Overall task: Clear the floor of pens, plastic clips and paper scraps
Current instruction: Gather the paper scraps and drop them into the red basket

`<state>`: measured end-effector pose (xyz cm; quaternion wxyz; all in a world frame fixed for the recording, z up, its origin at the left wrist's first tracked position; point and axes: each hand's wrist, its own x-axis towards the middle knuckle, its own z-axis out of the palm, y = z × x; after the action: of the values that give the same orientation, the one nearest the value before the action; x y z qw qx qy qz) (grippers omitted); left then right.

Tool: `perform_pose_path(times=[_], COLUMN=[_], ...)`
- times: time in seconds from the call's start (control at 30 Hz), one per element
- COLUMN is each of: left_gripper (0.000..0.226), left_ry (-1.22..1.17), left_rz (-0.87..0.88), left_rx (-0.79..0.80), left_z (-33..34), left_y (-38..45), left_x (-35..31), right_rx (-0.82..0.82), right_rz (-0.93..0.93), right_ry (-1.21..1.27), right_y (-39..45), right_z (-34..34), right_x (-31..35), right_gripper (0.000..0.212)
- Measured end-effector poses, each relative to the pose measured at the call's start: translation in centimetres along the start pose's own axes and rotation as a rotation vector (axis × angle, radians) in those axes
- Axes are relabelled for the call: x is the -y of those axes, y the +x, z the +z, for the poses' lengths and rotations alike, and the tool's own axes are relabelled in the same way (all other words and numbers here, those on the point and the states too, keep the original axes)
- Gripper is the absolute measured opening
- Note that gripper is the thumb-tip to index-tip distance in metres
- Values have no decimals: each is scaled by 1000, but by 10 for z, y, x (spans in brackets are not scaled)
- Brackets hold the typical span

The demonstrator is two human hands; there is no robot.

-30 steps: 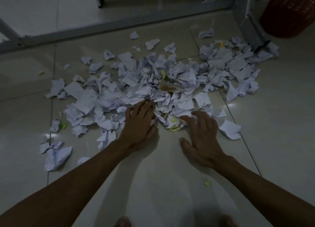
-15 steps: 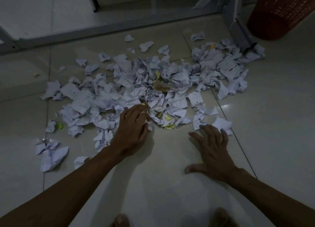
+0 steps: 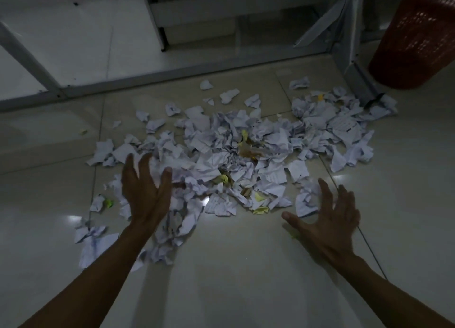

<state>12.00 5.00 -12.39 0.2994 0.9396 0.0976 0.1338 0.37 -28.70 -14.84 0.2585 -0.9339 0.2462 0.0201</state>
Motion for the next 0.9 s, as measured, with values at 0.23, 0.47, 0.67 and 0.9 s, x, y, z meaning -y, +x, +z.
perform_pose_path(times=[0.23, 0.47, 0.67, 0.9], left_gripper=[92, 95, 84, 23], left_ry=[83, 215, 298, -236], left_rz=[-245, 68, 252, 457], left_rx=[386, 592, 501, 398], left_z=[18, 60, 84, 99], left_y=[39, 34, 7, -20], left_x=[-24, -53, -65, -80], right_rx=[138, 163, 134, 19], right_rz=[-221, -353, -365, -358], right_ry=[6, 19, 17, 49], right_y=[12, 25, 33, 38], right_z=[17, 35, 53, 71], right_x=[43, 73, 88, 100], right_gripper=[138, 147, 150, 118])
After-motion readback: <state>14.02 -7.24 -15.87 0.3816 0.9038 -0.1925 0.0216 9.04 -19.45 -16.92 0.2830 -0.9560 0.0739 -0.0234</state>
